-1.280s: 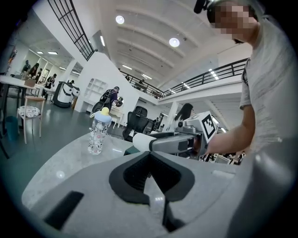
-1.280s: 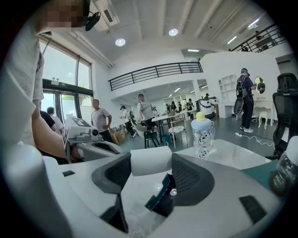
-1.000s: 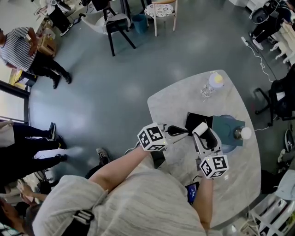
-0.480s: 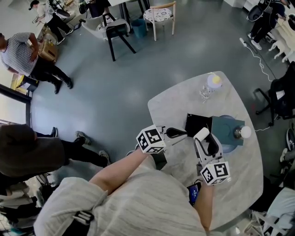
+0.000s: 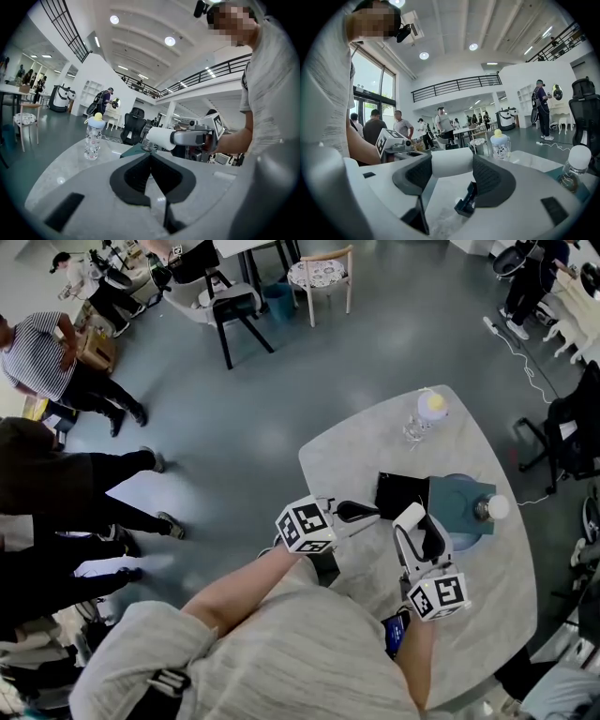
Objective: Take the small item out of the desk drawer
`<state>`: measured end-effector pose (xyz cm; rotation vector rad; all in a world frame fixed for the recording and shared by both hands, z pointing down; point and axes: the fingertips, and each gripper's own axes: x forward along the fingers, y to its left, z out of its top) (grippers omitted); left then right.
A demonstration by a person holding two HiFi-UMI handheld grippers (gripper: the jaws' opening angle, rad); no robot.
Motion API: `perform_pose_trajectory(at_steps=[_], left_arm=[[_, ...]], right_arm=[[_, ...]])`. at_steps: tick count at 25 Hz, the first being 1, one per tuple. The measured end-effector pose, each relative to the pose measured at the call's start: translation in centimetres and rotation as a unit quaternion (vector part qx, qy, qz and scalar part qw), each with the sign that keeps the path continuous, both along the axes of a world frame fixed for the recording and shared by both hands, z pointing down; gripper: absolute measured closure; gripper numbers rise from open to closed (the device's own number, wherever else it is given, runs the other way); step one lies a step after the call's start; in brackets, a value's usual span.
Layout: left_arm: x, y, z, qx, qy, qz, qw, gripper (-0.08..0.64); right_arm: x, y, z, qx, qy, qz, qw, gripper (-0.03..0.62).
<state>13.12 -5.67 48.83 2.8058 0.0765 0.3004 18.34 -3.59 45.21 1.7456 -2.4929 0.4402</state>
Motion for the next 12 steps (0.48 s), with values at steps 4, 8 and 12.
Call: perform_pose_trajectory(at_steps=[4, 8, 12], left_arm=[[-0.10, 0.12, -0.06, 0.001, 0.000, 0.003, 1.0000, 0.545], [0.05, 0.29, 0.01, 0.000, -0.002, 0.004, 1.0000, 0.545], [-0.08, 0.20, 0.20, -0.001, -0.004, 0.003, 1.0000, 0.545]], right_arm=[[0.06, 0.09, 0.07, -0.002, 0.013, 0.008, 1.000, 0.353], [0.43, 0.33, 0.17, -0.004, 0.018, 0.010, 1.000, 0.353], [0.30, 0.31, 0.44, -0.008, 0.020, 0.006, 1.000, 0.353]])
